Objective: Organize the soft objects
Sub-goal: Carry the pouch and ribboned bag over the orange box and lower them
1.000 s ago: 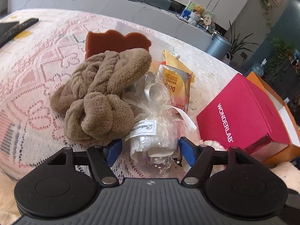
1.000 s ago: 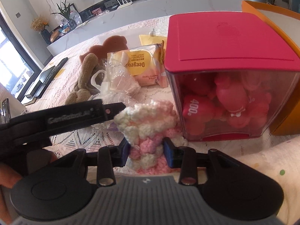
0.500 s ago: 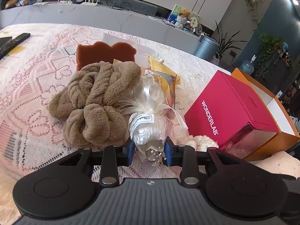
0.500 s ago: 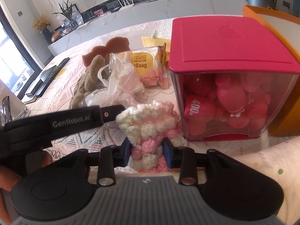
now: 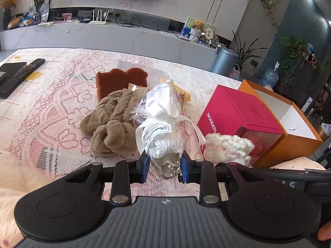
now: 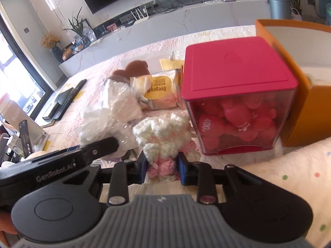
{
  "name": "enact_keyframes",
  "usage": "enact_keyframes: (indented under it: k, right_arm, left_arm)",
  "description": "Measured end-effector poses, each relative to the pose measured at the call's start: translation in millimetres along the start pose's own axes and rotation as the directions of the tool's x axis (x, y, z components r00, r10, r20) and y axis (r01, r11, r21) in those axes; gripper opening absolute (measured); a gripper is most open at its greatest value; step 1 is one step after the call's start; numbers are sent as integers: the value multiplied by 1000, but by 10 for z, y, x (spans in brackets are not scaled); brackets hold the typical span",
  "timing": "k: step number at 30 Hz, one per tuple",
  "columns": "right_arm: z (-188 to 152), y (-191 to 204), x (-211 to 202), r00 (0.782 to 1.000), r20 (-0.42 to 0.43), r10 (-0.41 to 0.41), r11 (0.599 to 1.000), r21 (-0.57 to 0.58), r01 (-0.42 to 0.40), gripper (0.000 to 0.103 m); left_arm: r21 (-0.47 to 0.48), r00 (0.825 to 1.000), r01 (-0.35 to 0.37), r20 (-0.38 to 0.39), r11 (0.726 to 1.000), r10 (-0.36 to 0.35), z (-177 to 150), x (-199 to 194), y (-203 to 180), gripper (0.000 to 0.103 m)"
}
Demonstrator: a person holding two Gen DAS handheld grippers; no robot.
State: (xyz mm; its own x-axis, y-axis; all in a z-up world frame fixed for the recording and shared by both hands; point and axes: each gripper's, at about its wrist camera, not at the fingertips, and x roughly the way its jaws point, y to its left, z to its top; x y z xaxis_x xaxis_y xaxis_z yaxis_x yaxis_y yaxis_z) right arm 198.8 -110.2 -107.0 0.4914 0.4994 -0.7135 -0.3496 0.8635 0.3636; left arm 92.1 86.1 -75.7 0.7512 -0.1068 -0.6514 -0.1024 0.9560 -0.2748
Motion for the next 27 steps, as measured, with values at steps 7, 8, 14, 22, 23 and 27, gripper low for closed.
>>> enact_keyframes:
  k: [7, 8, 14, 22, 23, 27]
  right_arm:
    - [31, 5, -414, 997, 70, 31, 1000, 0, -31, 25]
    - [40, 10, -472, 996, 80, 33, 999, -5, -33, 24]
    - [150, -42, -894, 989, 147, 4, 999, -54, 4, 24]
    - [419, -359, -1350, 974, 212, -76, 994, -62, 91, 24]
    - [461, -404, -1390, 973, 216, -87, 993, -64, 103, 24]
    - [632, -562, -1487, 964, 230, -133, 985, -75, 154, 24]
  left_arm:
    - [6, 999, 20, 26, 1000, -20, -22, -227, -90, 34]
    - [10, 999, 25, 31, 1000, -25, -19, -256, -109, 34]
    - [41, 995, 76, 60, 996, -78, 77, -419, -313, 34]
    - [127, 985, 156, 50, 980, -164, 280, -378, -783, 34]
    - [133, 983, 171, 46, 976, -178, 321, -360, -845, 34]
    - [149, 967, 244, 31, 958, -251, 521, -224, -1095, 34]
